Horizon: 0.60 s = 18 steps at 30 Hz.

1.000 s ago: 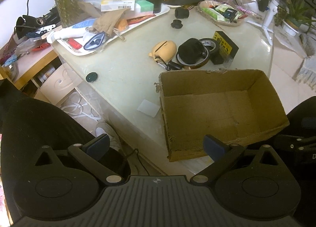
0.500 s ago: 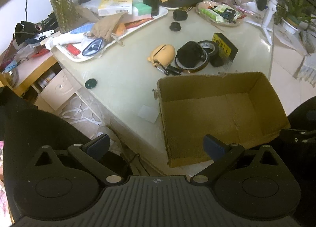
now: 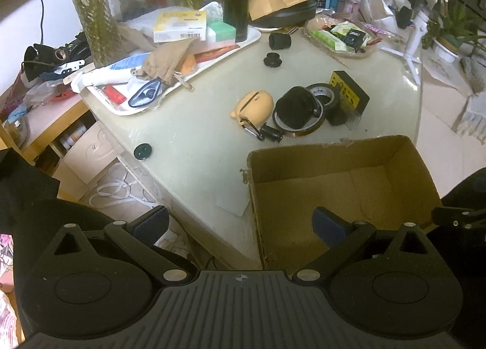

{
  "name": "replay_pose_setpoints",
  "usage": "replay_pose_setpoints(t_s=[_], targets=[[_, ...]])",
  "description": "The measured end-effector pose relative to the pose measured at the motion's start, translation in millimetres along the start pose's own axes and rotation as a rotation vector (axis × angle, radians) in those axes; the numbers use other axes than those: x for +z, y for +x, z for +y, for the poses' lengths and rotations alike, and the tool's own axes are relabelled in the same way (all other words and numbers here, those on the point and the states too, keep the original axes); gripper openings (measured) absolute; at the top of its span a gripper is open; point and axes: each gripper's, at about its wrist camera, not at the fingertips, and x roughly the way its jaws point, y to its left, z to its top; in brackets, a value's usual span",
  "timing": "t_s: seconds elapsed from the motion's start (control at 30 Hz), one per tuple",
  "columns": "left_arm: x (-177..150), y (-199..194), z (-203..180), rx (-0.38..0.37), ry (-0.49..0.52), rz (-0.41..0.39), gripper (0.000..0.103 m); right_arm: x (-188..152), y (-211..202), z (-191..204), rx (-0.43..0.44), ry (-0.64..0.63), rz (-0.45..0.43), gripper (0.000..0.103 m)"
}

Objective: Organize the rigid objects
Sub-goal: 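Move both tools past the cardboard box toward the objects on the table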

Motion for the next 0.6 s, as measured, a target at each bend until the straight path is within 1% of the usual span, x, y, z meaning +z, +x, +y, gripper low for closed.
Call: replay_pose_setpoints(t_s=[0.27,0.6], targets=[[7.4,5.1,-3.7,0.007,0.024,0.002,0.103,7.4,5.7,2.2,-0.001,-0.013,0.001,0.103],[15.9,8.3,-6.0,-0.003,0.038,-0.007,0.103,17.4,8.5,-1.0,-0.003,-0.02,-0.009,0.103]])
